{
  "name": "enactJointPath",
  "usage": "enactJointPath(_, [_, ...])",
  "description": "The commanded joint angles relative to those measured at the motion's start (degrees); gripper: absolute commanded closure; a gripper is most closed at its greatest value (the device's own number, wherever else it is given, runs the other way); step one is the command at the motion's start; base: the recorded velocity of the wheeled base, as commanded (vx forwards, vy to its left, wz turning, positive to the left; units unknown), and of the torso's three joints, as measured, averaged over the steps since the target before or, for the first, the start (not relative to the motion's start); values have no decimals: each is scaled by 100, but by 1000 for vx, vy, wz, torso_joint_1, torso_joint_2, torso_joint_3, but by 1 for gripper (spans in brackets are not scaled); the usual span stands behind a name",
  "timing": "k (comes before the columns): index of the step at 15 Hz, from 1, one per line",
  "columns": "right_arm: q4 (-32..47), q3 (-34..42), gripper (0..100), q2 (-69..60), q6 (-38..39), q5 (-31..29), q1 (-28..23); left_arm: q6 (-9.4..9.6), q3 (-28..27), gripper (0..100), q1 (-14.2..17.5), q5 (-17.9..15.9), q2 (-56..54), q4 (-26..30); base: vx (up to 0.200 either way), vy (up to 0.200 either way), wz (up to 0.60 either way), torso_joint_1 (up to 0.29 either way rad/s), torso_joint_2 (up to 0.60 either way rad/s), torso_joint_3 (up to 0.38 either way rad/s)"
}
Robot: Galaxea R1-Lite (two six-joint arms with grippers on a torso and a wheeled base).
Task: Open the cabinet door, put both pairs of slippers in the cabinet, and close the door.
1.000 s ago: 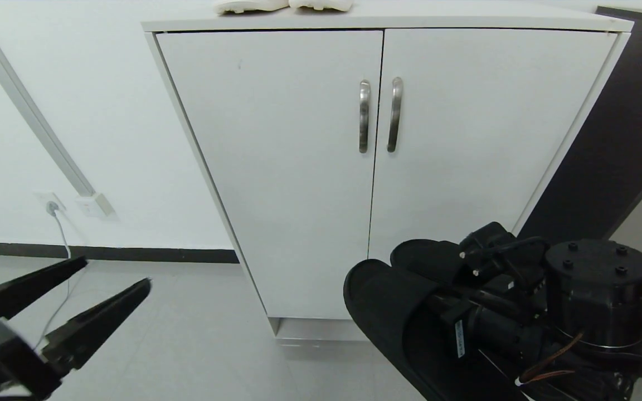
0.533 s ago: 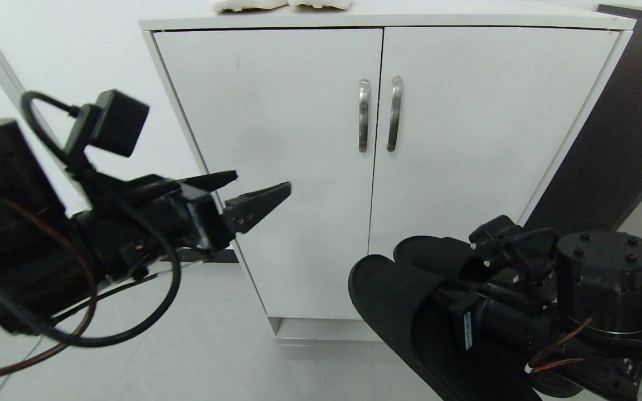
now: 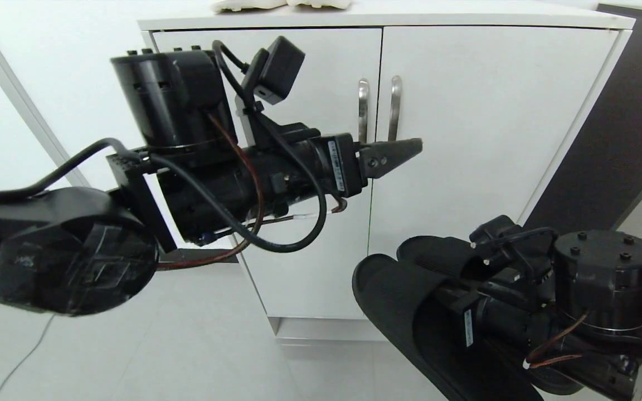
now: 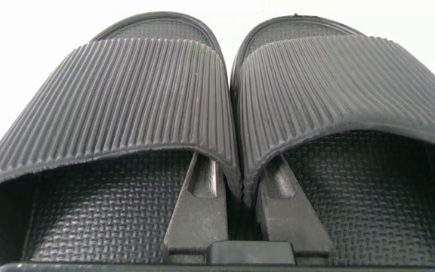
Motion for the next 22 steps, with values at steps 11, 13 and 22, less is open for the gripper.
enactJointPath(11, [-11,148,100,-21,-130,7,-14,-827,-2322,0,412,-599,1503,610,0,0,0,0,0,0])
enactJointPath(13, [-11,148,100,-13,-139,7,-5,-722,-2463,0,447,-511,1635,610,0,0,0,0,0,0])
enactJointPath(22, [-11,218,100,-21,-209,16,-5,-502,-2867,100,456,-326,1846,821,0,0,0,0,0,0])
